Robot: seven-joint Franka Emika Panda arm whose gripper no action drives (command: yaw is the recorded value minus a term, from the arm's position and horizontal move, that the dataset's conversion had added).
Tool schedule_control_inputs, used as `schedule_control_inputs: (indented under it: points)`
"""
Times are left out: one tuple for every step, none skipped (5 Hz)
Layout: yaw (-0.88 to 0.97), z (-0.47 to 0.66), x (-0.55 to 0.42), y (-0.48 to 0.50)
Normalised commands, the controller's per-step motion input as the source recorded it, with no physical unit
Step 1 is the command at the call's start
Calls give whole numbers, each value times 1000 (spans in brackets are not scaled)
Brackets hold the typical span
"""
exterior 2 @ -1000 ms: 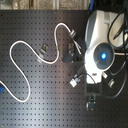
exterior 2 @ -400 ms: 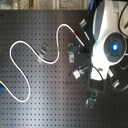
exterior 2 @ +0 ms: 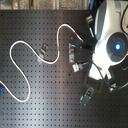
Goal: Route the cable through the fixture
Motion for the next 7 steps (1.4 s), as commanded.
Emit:
schedule_control_inputs:
  points:
    - [648,-67,-154,263]
    - [703,-53,-241,250]
    - [743,-2,-120,206]
    - [17,1,61,-51]
    - [69,104,321,-283]
    - [77,95,236,-247]
    - [9,82,131,-121]
